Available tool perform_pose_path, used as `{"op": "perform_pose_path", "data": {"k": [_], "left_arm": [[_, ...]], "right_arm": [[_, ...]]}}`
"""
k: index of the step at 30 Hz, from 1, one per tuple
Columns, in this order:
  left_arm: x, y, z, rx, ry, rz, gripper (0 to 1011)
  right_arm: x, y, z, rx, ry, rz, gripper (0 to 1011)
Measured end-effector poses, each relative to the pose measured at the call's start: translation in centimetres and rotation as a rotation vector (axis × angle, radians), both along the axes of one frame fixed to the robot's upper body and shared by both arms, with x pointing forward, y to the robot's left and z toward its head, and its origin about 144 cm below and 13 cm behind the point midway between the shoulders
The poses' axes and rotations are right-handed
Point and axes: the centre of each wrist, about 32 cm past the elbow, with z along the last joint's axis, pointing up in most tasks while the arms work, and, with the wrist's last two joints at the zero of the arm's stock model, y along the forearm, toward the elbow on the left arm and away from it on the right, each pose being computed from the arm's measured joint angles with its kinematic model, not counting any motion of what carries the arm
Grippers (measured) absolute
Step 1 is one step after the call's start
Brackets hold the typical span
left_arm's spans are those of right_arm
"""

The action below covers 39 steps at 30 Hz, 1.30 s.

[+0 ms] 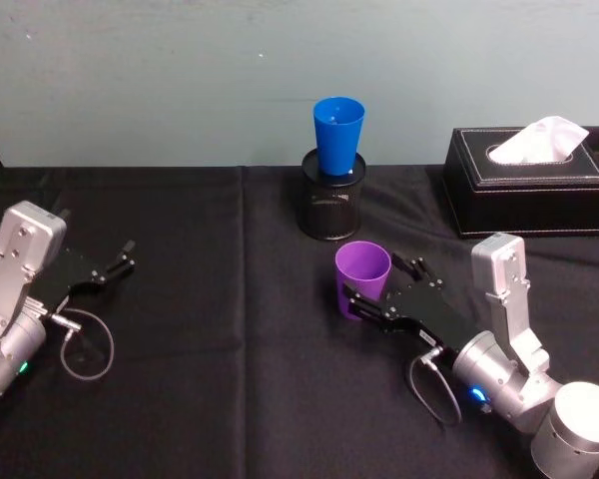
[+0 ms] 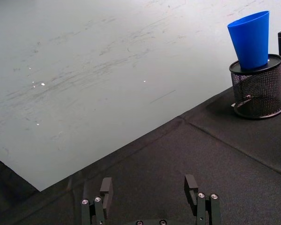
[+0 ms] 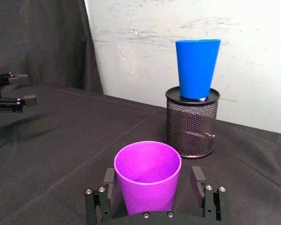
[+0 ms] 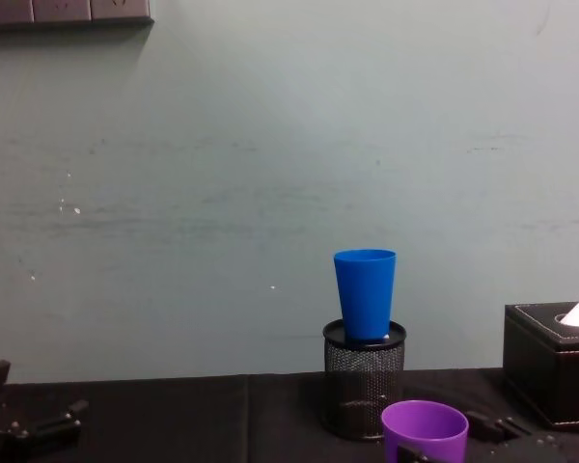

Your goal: Pick up one cup with a gripper and tap it against the other cup.

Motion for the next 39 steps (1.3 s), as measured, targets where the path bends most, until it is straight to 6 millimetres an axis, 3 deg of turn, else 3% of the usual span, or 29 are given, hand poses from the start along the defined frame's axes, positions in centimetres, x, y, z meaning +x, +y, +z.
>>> {"op": "perform_pose_path", "data": {"k": [22,39], "left_arm": [[0.0,0.0,0.0,0.000,0.000,0.000,1000],[0.0,0.0,0.0,0.000,0.000,0.000,1000]], "right_arm": [[1.8,1.5,-0.5,0.028,0.017,0.020,1003],[2.2,1.7,-0.5,-0.001,0.030,0.030,1003]]}}
